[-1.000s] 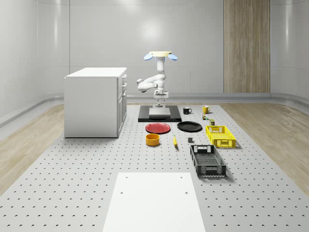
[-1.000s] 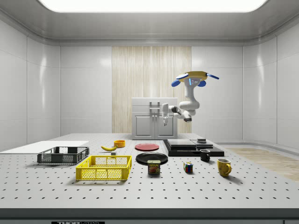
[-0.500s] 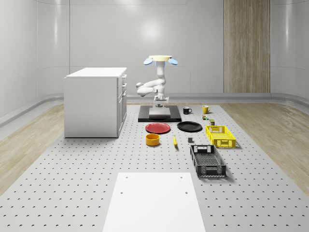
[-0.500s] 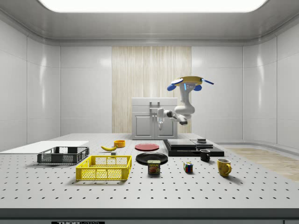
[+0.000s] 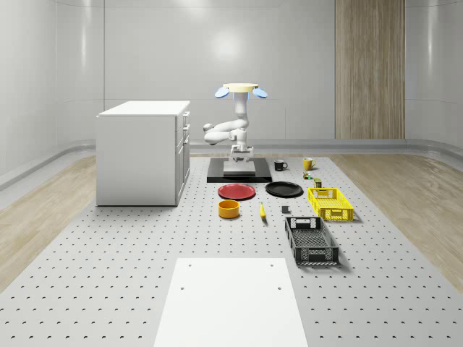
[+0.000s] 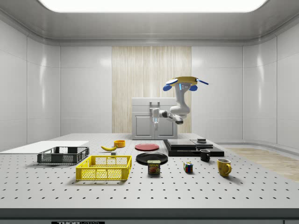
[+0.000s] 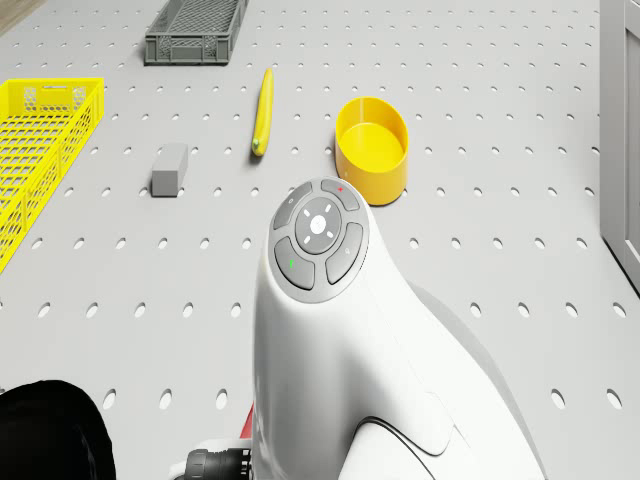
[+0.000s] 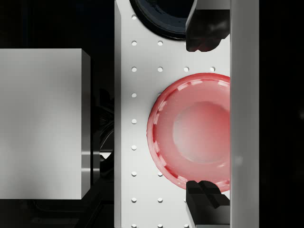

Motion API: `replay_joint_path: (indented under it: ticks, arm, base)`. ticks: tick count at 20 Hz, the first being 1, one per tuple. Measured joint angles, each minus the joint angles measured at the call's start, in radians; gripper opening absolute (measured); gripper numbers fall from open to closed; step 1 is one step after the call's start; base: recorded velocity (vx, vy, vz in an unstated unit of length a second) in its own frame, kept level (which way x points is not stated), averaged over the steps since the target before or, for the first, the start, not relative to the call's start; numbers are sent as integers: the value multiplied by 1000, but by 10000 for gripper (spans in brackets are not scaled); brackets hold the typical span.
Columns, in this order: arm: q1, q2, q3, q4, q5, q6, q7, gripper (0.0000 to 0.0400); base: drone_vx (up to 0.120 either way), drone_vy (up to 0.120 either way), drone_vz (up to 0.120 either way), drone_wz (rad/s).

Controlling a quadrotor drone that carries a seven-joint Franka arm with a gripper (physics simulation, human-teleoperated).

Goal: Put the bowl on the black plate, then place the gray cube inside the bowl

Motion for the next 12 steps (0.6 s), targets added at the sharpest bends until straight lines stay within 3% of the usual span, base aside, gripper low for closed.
replay_joint_path:
  ticks: [4,7,9,12]
  arm:
    - [-4,-15,4,1,7,14,4,400]
    - [-7,-27,6,2,13,25,7,400]
    - [-9,-34,8,2,16,31,8,400]
    - [-12,-44,10,3,21,41,11,400]
  base:
    - [120,0,-120,0]
    - [120,-13,0,0]
    - [120,-120,0,0]
    - [120,0,-27,0]
